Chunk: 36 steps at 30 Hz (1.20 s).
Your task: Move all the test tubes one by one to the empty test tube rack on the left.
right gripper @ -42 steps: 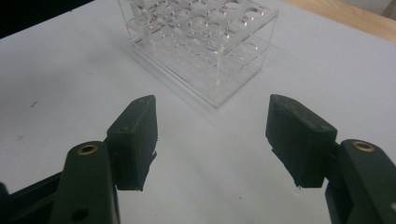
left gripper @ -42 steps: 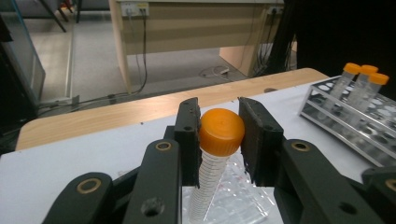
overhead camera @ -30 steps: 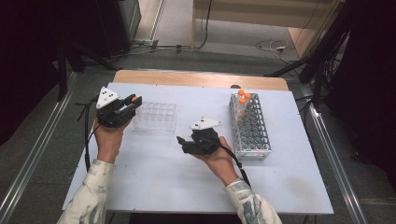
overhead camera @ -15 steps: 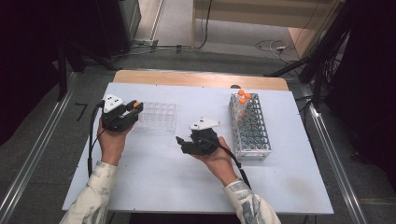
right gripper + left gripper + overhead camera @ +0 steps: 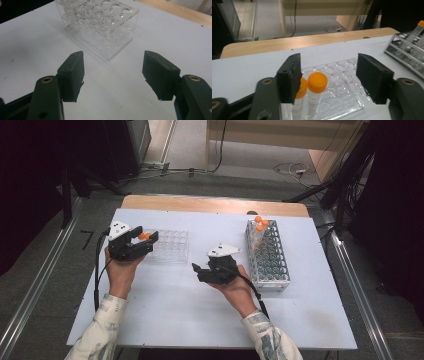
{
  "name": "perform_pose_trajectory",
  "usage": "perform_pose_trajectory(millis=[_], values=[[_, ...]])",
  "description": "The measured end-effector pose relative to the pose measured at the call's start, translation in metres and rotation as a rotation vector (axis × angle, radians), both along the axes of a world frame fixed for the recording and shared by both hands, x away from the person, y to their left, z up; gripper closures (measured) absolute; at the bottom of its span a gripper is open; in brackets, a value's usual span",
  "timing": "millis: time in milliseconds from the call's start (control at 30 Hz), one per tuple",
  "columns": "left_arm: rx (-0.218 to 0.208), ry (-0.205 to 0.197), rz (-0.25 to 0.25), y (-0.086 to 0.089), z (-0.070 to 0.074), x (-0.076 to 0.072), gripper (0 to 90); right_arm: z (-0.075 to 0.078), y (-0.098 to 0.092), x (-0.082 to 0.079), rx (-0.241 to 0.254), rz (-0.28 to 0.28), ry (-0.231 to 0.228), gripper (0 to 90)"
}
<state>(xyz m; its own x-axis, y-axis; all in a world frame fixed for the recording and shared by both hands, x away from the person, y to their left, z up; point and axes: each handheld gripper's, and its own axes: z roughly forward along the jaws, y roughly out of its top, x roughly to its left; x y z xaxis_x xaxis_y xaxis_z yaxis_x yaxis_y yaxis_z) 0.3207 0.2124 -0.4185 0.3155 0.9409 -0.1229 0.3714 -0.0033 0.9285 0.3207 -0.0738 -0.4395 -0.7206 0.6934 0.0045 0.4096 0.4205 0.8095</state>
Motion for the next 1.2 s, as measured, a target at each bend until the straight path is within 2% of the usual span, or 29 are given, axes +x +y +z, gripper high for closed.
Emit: perform_pose_trajectory(millis=[200,333,533,833,1200], values=[[-0.019,0.001,-0.016,-0.006,0.003,-0.003,20.3,0.007,-0.013,0.003,0.019,-0.029,-0.017,32.4],[-0.030,-0.007,-0.017,-0.012,0.002,-0.006,15.4,0.011,-0.023,0.006,0.020,-0.052,-0.021,31.3],[-0.035,-0.017,-0.038,-0.019,0.004,-0.009,14.8,0.014,-0.037,0.009,0.023,-0.078,-0.014,29.2],[-0.023,-0.017,-0.037,-0.021,0.003,-0.010,15.3,0.017,-0.055,0.015,0.041,-0.132,-0.004,26.9],[-0.030,-0.014,-0.040,-0.022,0.002,-0.010,15.3,0.026,-0.079,0.019,0.055,-0.200,-0.046,27.4]])
